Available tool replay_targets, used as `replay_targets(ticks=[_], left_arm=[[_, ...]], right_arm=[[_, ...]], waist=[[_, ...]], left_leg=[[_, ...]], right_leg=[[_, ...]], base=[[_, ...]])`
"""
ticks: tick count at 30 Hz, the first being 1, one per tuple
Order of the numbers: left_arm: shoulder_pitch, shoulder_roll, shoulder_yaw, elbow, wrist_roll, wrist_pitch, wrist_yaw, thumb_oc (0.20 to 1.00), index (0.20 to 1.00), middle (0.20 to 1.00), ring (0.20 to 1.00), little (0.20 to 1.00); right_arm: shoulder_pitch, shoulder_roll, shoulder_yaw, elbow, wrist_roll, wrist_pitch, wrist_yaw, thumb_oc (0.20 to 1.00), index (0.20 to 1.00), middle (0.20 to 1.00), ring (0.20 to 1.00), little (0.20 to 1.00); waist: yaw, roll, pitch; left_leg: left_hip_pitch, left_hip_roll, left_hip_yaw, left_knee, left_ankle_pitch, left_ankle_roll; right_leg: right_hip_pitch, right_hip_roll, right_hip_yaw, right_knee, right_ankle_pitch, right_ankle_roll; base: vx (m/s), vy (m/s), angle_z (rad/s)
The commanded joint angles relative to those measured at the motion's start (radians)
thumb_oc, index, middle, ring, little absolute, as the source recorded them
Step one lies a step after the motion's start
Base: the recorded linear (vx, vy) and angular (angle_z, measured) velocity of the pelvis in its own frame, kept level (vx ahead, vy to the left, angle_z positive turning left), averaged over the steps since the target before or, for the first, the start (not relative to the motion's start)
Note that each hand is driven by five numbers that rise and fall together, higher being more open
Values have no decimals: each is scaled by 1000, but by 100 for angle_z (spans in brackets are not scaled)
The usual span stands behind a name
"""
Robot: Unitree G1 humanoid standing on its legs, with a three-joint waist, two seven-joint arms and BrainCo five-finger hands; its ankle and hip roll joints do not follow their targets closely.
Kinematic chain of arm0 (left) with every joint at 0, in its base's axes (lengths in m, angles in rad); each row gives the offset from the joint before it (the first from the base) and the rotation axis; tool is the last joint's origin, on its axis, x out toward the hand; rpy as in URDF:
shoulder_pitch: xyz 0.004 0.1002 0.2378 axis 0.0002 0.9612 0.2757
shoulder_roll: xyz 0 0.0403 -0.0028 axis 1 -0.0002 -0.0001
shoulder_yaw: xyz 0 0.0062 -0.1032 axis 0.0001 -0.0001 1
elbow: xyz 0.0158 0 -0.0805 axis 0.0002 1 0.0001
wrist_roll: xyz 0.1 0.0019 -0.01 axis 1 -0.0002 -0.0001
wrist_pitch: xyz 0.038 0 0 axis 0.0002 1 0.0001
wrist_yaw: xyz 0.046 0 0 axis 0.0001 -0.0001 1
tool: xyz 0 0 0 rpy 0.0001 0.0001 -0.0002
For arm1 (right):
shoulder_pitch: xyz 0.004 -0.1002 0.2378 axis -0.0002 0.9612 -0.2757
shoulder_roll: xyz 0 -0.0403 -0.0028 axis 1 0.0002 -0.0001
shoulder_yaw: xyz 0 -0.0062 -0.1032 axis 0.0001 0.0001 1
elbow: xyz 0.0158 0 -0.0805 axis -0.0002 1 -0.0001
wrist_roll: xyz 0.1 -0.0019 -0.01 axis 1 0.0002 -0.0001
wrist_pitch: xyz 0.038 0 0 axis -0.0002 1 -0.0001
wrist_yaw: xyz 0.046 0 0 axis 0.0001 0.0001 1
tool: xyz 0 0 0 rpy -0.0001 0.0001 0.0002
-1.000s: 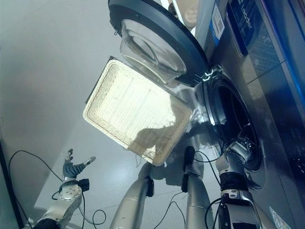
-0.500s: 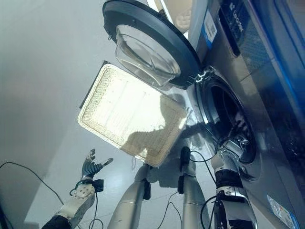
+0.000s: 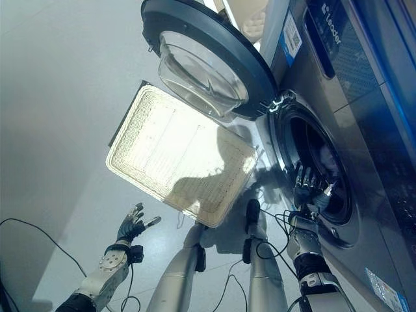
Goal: Put the clothes into the washing machine.
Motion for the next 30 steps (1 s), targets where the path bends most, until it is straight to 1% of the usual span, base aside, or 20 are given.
replay_targets(ticks=[1,4,7,8,9,11,12,13,14,15,16,18,20,22,23,25,26,27,29,30], left_arm=[[30,18,61,17,-71,-61,-21,1000,1000,1000,1000,1000],[34,0,85,35,-97,-74,-45,1000,1000,1000,1000,1000],[52,-34,118,68,-143,-96,-90,1000,1000,1000,1000,1000],[69,-55,146,90,-166,-99,-122,1000,1000,1000,1000,1000],[69,-56,149,91,-167,-98,-126,1000,1000,1000,1000,1000],[92,-98,199,145,-209,-79,-207,1000,1000,1000,1000,1000],[92,-98,199,145,-209,-79,-207,1000,1000,1000,1000,1000],[98,-106,206,158,-201,-75,-222,1000,1000,1000,1000,1000],[114,-125,224,198,-178,-68,-260,1000,1000,1000,1000,1000],[120,-130,230,220,-158,-67,-287,1000,1000,1000,1000,1000],[121,-131,232,224,-153,-70,-293,1000,1000,1000,1000,1000],[130,-143,236,300,-49,-86,-347,1000,1000,1000,1000,1000],[128,-157,235,373,-18,-77,-380,1000,1000,1000,1000,1000],[122,-175,237,460,25,-69,-397,1000,1000,1000,1000,1000],[120,-180,238,481,44,-67,-401,1000,1000,1000,1000,1000],[112,-192,230,550,82,-55,-416,1000,1000,1000,1000,1000],[109,-202,224,603,94,-37,-418,1000,1000,1000,1000,1000],[109,-203,225,607,96,-35,-418,1000,1000,1000,1000,1000],[111,-219,211,656,159,-2,-419,1000,1000,1000,1000,1000],[113,-222,204,667,182,1,-417,1000,1000,1000,1000,1000]], right_arm=[[47,-37,12,-14,-217,11,-7,1000,1000,1000,1000,1000],[56,-33,26,0,-322,23,-35,1000,1000,1000,1000,1000],[83,-23,55,31,-475,31,-56,1000,1000,1000,1000,1000],[107,-21,68,51,-557,47,-57,1000,1000,1000,1000,1000],[107,-21,69,52,-568,50,-57,1000,1000,1000,1000,1000],[150,-29,100,84,-842,12,-91,1000,1000,1000,1000,1000],[150,-29,100,84,-842,12,-91,1000,1000,1000,1000,1000],[164,-32,120,83,-902,-1,-111,1000,1000,1000,1000,1000],[204,-44,160,78,-1060,-15,-142,1000,1000,1000,1000,1000],[225,-49,174,85,-1112,-3,-123,1000,1000,1000,1000,1000],[229,-49,175,87,-1123,2,-117,1000,1000,1000,1000,1000],[282,-26,202,136,-1173,64,-42,1000,1000,1000,1000,1000],[308,-6,227,208,-1241,70,0,1000,1000,1000,1000,1000],[325,16,245,295,-1309,100,13,1000,1000,1000,1000,1000],[329,24,253,318,-1340,112,10,1000,1000,1000,1000,1000],[333,38,282,397,-1477,133,-10,1000,1000,1000,1000,1000],[339,47,307,442,-1563,168,-62,1000,1000,1000,1000,1000],[340,48,309,445,-1567,171,-66,1000,1000,1000,1000,1000],[352,63,328,480,-1637,256,-102,1000,1000,1000,1000,1000],[356,67,332,486,-1663,272,-110,1000,1000,1000,1000,1000]], waist=[[12,-35,-20],[15,-40,-20],[19,-48,-20],[22,-53,-20],[22,-54,-20],[27,-67,-20],[27,-67,-20],[29,-70,-21],[33,-82,-57],[34,-89,-82],[34,-91,-86],[35,-109,-153],[33,-124,-199],[32,-134,-246],[32,-137,-258],[30,-140,-298],[28,-137,-330],[28,-137,-333],[24,-134,-379],[24,-133,-388]], left_leg=[[72,-67,28,27,-78,-11],[86,-69,22,27,-78,-9],[128,-71,15,29,-89,-6],[164,-72,11,36,-102,-5],[162,-72,10,37,-100,-5],[228,-72,9,49,-119,-5],[228,-72,9,49,-119,-5],[249,-70,10,47,-124,-6],[277,-66,9,36,-129,-7],[288,-64,9,29,-130,-9],[292,-63,9,27,-131,-10],[347,-58,11,3,-136,-16],[381,-56,13,-3,-143,-16],[416,-55,15,-7,-154,-15],[426,-55,16,-8,-158,-13],[457,-53,21,-14,-168,-10],[487,-53,18,-21,-175,-7],[491,-53,17,-22,-176,-7],[533,-53,11,-37,-184,-2],[541,-54,10,-40,-185,-2]], right_leg=[[130,15,-39,-229,162,84],[145,14,-41,-232,163,84],[188,15,-41,-232,150,81],[225,16,-42,-229,135,80],[224,16,-42,-230,138,79],[300,14,-41,-232,120,78],[300,14,-41,-232,120,78],[321,14,-42,-232,114,79],[353,12,-43,-243,108,81],[368,11,-43,-251,106,82],[372,11,-43,-253,105,82],[434,13,-42,-277,93,84],[472,14,-41,-287,85,84],[512,15,-42,-297,77,84],[523,15,-42,-299,75,84],[556,19,-41,-306,66,82],[586,23,-40,-307,55,80],[590,24,-40,-307,54,80],[631,31,-35,-311,41,77],[640,32,-35,-313,40,77]], base=[[-52,49,13],[-47,44,6],[-62,66,1],[-54,53,2],[-76,96,6],[-60,76,5],[0,0,0],[14,32,7],[38,42,9],[41,38,5],[61,32,2],[95,29,7],[109,14,8],[131,8,3],[135,12,0],[144,13,1],[140,10,1],[139,8,2],[146,-10,1],[128,-15,3]])
